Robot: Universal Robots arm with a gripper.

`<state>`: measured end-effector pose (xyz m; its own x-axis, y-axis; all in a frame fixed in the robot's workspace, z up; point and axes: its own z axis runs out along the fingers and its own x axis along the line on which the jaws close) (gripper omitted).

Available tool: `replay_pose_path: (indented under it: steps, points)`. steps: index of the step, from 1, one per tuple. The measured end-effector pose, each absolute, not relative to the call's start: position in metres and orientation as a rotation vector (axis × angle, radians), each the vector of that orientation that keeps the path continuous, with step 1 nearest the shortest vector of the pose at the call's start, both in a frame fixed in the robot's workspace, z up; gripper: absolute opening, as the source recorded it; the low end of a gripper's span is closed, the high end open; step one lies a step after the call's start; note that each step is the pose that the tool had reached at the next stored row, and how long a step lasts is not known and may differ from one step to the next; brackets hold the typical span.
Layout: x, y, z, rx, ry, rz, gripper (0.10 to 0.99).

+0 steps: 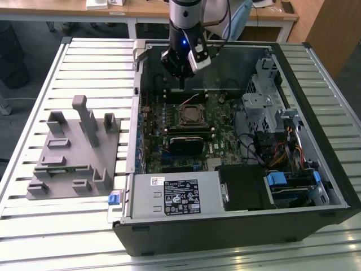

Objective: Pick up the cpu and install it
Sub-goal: 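Install the first cpu locking lever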

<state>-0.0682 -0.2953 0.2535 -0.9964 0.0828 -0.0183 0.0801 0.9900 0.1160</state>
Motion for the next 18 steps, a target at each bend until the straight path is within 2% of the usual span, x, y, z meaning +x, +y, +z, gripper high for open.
replay_pose_path:
  steps: [18]
  points:
    - [-0.050, -0.301, 0.236, 0.128, 3.112, 0.217, 0.106]
